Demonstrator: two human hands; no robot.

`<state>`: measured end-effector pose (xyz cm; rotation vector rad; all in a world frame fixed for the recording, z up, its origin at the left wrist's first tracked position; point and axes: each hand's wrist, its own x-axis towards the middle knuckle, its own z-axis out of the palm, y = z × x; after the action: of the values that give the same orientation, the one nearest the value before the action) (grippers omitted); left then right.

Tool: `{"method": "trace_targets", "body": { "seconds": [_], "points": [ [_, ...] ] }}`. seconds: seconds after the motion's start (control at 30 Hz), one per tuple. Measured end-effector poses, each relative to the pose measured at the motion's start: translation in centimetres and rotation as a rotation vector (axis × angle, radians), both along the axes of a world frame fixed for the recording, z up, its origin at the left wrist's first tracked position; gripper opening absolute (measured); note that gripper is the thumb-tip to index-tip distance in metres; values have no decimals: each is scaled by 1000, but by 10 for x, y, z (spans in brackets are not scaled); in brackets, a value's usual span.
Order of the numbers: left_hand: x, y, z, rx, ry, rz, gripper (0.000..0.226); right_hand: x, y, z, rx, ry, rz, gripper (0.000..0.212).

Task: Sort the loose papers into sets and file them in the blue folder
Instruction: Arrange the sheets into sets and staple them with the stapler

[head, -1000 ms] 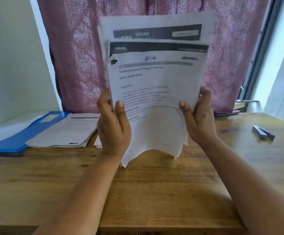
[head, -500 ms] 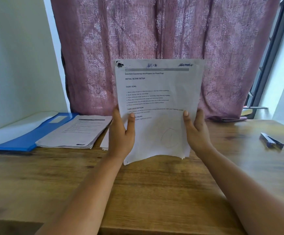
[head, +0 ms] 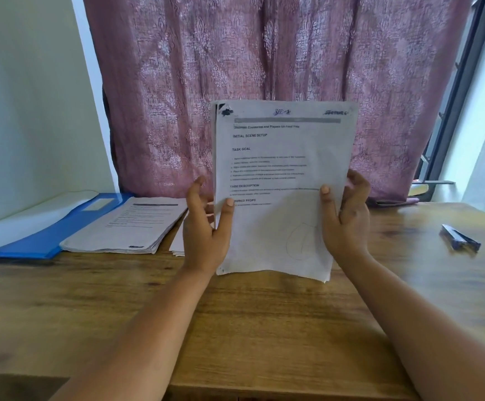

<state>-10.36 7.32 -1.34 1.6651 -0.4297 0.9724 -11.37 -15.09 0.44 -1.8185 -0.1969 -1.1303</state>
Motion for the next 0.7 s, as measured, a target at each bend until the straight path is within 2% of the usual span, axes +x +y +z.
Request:
{"method": "trace_targets", "body": {
  "seconds": [0.1, 0.2, 0.27, 0.4, 0.47, 0.57, 0.63, 0.7],
  "points": [
    [-1, -5, -2, 48, 45, -73, 44, 1, 2, -2, 93, 96, 89, 43],
    [-2, -11, -6, 106, 70, -104, 32, 2, 9, -9, 41, 152, 111, 17],
    [-1, -11, -7, 102, 49, -73, 30, -3, 14, -6, 0, 78, 100, 4],
    [-3, -11, -3, 27, -15, 12, 22, -8, 16, 1, -59, -88, 58, 7],
    [-3, -13, -4, 47, 22, 10, 22, -6, 16, -1, -92, 11, 40, 16],
    [2, -14, -11, 97, 237, 5, 25, 3, 11, -9, -122, 303, 73, 36],
    [4, -14, -14, 90, 255, 38, 23, 4, 9, -11, -152, 305, 53, 38],
    [3, -15, -13, 63, 174, 72, 22, 1, 9, -8, -134, 198, 43, 36]
  ]
}}
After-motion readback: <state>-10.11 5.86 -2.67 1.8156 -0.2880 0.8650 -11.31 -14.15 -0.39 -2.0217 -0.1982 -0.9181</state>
